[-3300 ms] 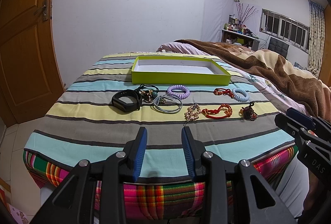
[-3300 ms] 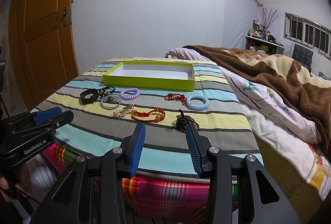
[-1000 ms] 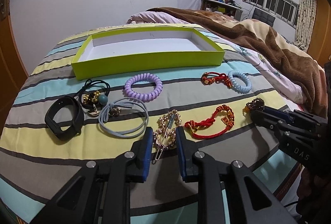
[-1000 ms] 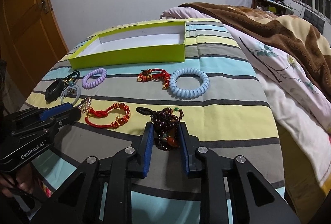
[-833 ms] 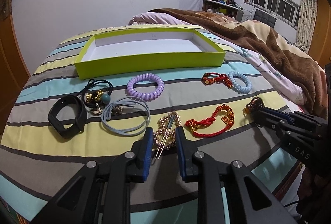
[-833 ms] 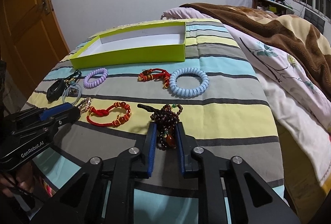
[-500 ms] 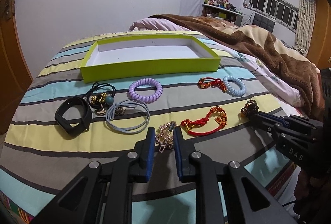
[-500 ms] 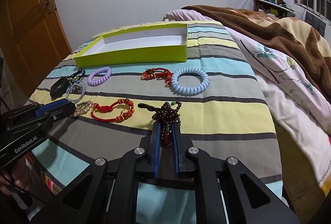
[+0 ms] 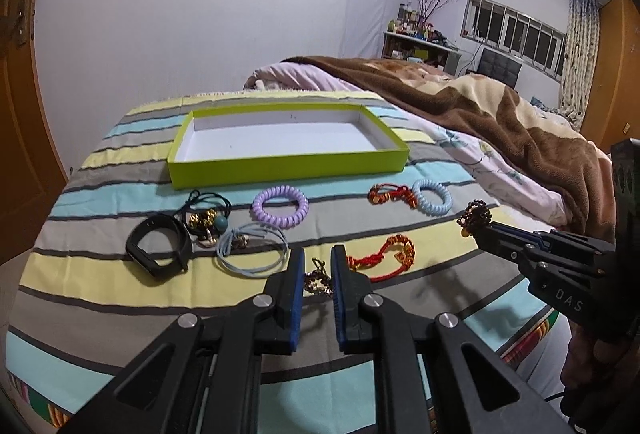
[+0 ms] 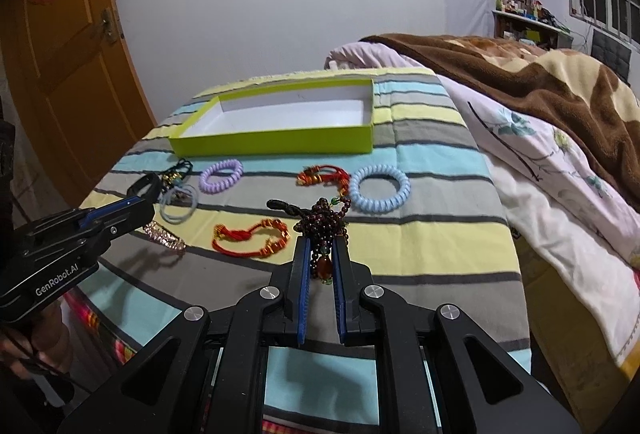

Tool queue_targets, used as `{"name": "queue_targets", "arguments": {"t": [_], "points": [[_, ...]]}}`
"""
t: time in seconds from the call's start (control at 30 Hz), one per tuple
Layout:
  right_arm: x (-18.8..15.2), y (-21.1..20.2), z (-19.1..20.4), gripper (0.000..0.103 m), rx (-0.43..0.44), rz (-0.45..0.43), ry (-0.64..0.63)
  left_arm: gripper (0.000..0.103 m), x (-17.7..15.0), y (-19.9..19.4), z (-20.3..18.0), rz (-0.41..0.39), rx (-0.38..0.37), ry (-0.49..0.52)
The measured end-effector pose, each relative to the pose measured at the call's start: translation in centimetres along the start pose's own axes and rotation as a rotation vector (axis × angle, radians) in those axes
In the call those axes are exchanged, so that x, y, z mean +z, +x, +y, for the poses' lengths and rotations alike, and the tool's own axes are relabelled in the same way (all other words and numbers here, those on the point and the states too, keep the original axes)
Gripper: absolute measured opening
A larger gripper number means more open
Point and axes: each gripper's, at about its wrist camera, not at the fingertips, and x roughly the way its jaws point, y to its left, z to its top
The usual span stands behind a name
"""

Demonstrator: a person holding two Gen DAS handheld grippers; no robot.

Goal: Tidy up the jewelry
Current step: 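Carry both pieces into the green box and open both tools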

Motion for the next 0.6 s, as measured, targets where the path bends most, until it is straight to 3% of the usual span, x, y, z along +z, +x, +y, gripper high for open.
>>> {"name": "queue_targets", "arguments": {"t": [0.3,0.6], "points": [[1.9,0.1,0.8,0.01,0.024,-0.03,-0.024,0.013,2.1,-0.4,1.7,-0.037,0.013,-0.025],[6.6,2.0,1.5,0.01,0.037,-0.071,-0.074,0.013,7.3,1.3,3.8,-0.09,0.057,-0.011]]}}
